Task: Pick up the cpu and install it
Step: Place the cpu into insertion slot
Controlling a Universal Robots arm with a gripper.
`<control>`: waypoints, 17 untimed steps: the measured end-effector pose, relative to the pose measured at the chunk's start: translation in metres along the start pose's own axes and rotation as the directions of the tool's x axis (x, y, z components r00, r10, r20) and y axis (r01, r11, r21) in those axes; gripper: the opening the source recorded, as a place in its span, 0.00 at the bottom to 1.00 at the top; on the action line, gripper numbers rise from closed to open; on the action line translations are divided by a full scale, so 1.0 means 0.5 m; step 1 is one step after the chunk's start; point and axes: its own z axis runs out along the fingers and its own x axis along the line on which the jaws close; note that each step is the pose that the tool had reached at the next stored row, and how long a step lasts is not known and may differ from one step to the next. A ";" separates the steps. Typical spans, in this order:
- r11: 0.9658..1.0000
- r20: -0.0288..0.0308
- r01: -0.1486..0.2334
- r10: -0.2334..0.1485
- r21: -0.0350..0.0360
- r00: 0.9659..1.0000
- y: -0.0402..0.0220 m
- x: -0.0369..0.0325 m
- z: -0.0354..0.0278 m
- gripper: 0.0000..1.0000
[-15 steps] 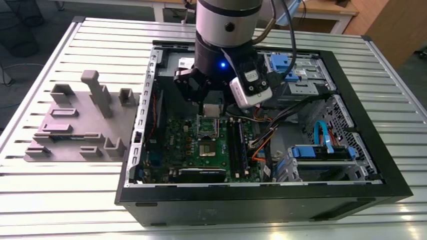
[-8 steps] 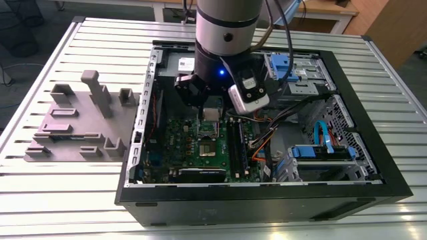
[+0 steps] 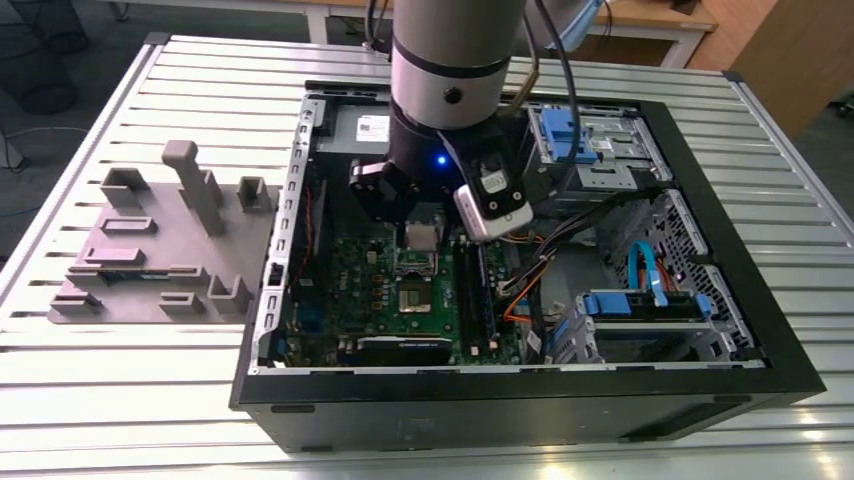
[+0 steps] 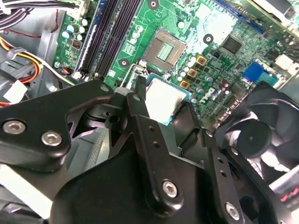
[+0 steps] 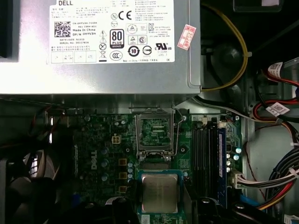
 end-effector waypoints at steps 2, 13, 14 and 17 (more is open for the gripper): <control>1.000 0.000 0.000 0.000 0.000 1.000 0.000 0.000 0.006 0.47; 1.000 0.000 0.000 0.000 0.000 1.000 -0.001 0.000 0.025 0.47; 1.000 0.000 0.000 0.000 0.000 1.000 -0.001 0.000 0.028 0.47; 1.000 0.000 0.000 0.000 0.000 1.000 -0.002 0.000 0.039 0.47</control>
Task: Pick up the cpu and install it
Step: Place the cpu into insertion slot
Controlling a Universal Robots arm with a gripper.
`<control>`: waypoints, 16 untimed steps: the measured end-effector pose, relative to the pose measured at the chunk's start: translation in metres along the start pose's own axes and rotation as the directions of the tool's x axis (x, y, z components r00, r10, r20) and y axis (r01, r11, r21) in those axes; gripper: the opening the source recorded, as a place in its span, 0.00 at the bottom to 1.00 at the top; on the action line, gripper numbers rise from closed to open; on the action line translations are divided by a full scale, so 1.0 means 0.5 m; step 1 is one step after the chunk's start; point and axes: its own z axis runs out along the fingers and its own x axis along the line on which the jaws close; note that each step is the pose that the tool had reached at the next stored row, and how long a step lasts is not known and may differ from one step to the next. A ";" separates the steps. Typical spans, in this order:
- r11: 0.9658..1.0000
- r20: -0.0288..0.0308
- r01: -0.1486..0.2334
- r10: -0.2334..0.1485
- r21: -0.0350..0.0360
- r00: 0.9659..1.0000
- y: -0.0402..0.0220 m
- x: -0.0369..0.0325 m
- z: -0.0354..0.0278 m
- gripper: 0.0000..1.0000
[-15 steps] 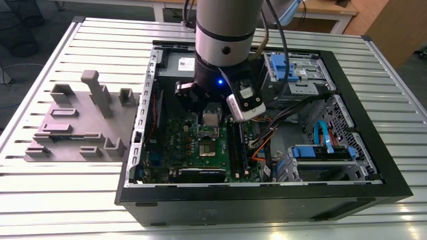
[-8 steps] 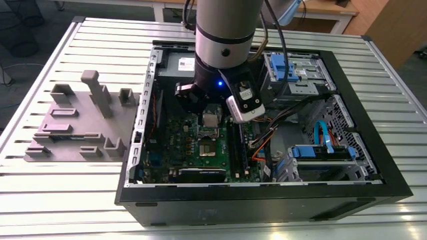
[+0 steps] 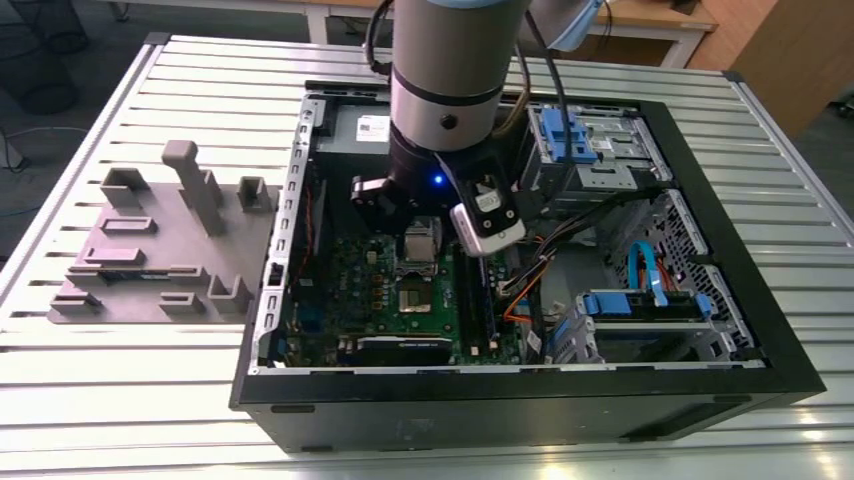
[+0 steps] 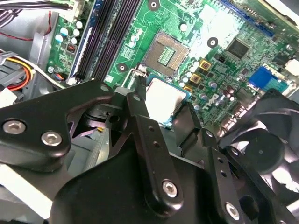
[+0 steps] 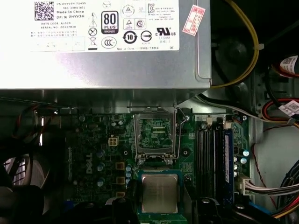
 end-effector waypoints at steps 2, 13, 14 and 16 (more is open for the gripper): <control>1.000 -0.002 0.000 0.000 0.000 1.000 -0.003 0.000 0.007 0.47; 1.000 -0.009 0.016 -0.016 0.000 1.000 -0.017 -0.001 0.047 0.47; 1.000 -0.009 0.016 -0.016 0.000 1.000 -0.019 -0.001 0.051 0.47; 1.000 -0.009 0.016 -0.016 0.000 1.000 -0.020 -0.001 0.057 0.47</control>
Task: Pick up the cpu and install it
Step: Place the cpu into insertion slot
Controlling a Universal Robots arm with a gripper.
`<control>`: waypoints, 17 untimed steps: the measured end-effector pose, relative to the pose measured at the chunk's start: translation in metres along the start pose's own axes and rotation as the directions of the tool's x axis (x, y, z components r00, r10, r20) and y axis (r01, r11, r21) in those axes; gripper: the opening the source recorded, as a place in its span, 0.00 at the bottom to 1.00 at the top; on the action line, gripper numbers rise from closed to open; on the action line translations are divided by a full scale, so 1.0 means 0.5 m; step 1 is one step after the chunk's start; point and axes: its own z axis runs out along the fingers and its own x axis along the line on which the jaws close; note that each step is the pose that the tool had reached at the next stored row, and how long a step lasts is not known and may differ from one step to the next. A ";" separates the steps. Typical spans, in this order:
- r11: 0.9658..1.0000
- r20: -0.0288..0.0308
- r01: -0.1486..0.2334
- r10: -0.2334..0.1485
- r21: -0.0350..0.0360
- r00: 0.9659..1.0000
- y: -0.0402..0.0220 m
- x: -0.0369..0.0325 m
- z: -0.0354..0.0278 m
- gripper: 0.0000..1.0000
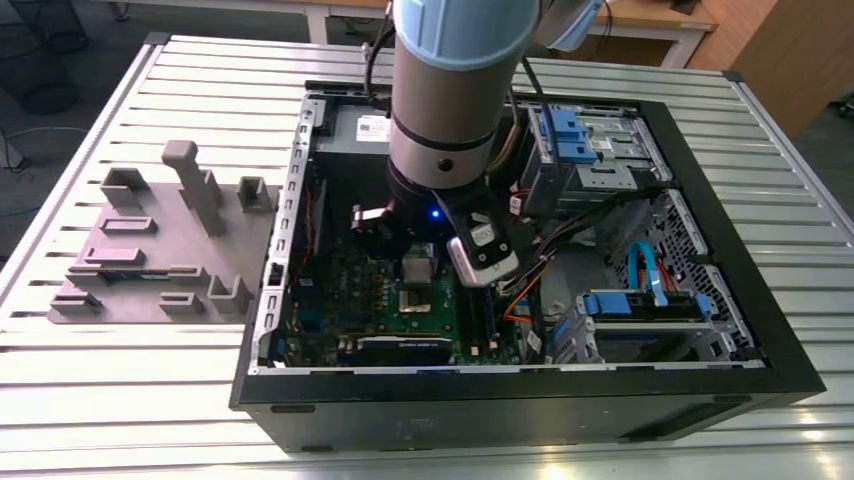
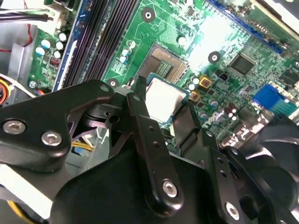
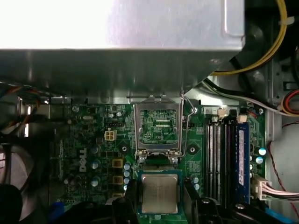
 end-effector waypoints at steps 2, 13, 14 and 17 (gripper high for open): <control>1.000 0.001 0.000 0.000 0.001 1.000 -0.001 0.000 0.006 0.47; 1.000 0.002 0.000 0.000 0.001 1.000 -0.013 -0.001 0.043 0.47; 1.000 0.002 0.000 0.000 0.001 1.000 -0.013 -0.001 0.047 0.47; 1.000 0.002 0.000 0.000 0.001 1.000 -0.014 -0.001 0.058 0.47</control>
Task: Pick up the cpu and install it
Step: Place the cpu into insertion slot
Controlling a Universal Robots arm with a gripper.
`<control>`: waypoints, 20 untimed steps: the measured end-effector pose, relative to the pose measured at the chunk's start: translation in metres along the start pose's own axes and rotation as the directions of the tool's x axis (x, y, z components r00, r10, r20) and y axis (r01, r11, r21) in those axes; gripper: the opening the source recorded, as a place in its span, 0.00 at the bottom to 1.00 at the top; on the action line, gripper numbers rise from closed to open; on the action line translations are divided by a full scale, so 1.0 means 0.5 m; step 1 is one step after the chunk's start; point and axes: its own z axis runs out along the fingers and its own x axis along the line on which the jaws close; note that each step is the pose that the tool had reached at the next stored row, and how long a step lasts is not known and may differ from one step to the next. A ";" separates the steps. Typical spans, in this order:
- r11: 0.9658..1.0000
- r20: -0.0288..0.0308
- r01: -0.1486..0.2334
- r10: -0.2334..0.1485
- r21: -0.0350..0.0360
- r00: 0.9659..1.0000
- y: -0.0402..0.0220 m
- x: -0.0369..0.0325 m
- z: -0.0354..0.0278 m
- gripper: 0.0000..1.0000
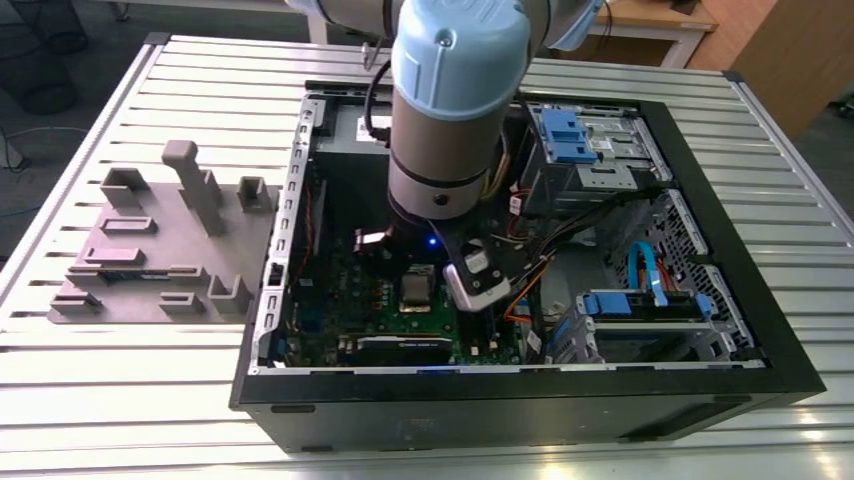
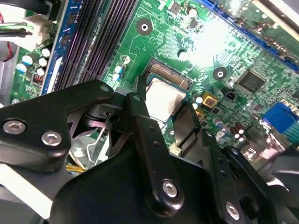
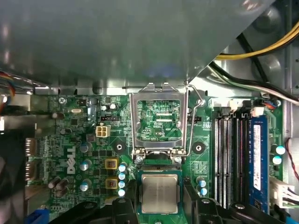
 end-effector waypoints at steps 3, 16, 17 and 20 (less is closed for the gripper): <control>1.000 0.000 0.000 0.000 0.000 1.000 -0.002 0.000 0.011 0.47; 1.000 0.000 -0.005 0.005 0.000 1.000 -0.009 0.000 0.024 0.47; 1.000 0.000 -0.005 0.005 0.000 1.000 -0.009 0.000 0.024 0.47; 1.000 0.000 -0.005 0.005 0.000 1.000 -0.009 0.000 0.024 0.47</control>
